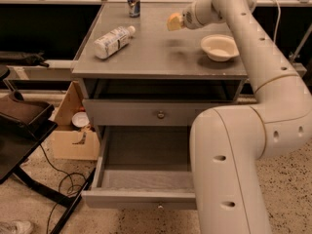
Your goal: Place orange into middle drawer
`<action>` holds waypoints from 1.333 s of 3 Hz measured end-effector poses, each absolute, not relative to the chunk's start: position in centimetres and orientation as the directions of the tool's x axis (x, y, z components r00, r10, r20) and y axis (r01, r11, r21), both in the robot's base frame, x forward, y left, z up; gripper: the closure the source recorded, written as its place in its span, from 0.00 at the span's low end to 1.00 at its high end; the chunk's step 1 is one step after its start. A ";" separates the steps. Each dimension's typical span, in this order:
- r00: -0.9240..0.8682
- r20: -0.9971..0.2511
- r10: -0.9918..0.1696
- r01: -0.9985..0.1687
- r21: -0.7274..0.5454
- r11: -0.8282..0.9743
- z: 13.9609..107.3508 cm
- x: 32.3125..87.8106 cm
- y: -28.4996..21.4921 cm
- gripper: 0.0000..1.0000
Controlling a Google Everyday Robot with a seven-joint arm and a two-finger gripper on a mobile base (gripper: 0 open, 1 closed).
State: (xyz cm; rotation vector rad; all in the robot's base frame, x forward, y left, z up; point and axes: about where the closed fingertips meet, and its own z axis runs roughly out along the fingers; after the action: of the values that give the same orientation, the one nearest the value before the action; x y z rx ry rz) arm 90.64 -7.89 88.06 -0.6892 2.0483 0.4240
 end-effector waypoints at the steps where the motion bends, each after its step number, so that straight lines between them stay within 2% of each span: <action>1: -0.432 -0.836 -0.339 -0.604 -0.011 0.797 92.3 88.0 -9.4 1.00; 3: -0.364 -0.900 -0.239 -0.434 -0.063 0.899 103.7 80.2 -16.8 1.00; 4: -0.335 -0.913 -0.232 -0.385 -0.092 0.918 109.0 69.7 -19.4 1.00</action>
Offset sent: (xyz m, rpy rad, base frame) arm -0.2456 -0.0666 0.0690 -0.0994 0.0547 -0.2209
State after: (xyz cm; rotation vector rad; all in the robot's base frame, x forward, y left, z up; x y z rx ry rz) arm 69.68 -19.43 109.04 -0.4500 1.9307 0.1667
